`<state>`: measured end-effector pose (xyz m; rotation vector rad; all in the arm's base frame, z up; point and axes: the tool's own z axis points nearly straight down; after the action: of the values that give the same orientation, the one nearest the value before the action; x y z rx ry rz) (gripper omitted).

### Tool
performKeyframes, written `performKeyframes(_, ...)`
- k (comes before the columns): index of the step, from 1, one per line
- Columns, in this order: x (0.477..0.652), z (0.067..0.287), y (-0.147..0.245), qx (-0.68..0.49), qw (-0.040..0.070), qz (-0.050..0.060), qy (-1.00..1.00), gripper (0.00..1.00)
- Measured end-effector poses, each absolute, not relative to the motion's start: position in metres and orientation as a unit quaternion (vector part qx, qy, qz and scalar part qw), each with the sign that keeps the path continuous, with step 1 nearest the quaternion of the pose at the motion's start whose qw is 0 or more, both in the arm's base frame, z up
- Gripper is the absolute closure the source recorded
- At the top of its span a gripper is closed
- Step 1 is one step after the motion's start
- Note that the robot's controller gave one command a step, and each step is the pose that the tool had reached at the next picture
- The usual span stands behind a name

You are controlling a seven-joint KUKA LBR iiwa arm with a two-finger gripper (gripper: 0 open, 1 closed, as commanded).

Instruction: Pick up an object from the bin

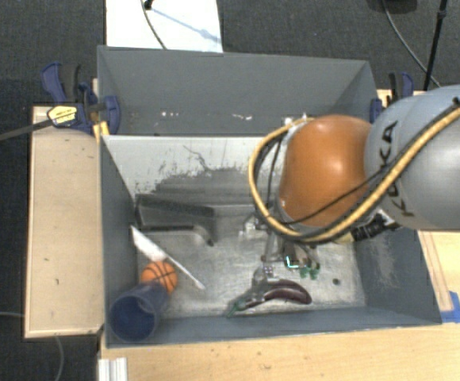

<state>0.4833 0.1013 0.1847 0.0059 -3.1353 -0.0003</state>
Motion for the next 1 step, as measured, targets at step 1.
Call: performKeyframes(1, 0.4853, 0.1887, 0.1007, 0.000, -0.001, -0.001, -1.000, 0.00)
